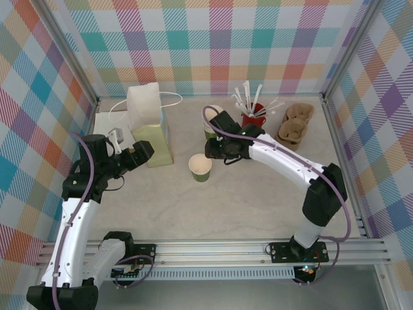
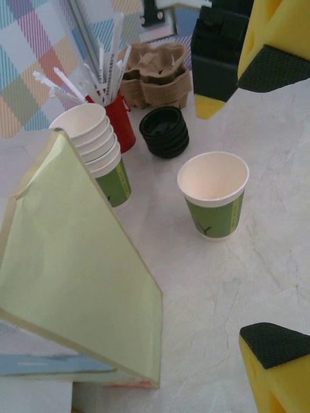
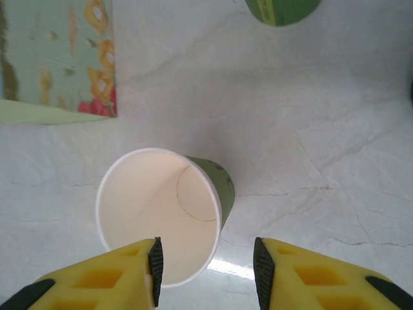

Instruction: Pack the takeout coffee

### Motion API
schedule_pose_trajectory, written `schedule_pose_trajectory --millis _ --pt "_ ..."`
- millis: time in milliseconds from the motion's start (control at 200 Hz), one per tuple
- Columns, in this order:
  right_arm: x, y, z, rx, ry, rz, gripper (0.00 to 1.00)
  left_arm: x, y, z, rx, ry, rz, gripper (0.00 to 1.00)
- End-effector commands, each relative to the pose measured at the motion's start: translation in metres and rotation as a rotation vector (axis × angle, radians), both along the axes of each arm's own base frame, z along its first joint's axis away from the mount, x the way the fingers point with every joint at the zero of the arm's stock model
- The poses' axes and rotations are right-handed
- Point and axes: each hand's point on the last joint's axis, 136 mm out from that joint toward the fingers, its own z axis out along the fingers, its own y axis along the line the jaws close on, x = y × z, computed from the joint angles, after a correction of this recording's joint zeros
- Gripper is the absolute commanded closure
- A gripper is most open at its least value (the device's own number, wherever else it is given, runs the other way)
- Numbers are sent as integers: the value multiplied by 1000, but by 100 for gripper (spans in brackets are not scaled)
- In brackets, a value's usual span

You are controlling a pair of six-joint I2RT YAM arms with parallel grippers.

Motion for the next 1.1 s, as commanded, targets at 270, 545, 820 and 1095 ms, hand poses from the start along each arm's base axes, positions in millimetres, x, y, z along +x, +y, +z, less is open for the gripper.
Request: schedule_pose_trajectory --millis 270,545,820,1095 --pt "8 -83 30 -59 -92 -88 45 4 -44 -10 -157 19 -113 8" --pt "17 -146 1 -18 -68 -204 41 25 -63 -37 -144 48 -130 9" --pt "31 -183 -38 7 -17 -314 43 47 -74 -62 -114 84 -142 10" --pt "66 -181 -60 16 -6 -366 46 61 -94 -80 -124 122 -188 12"
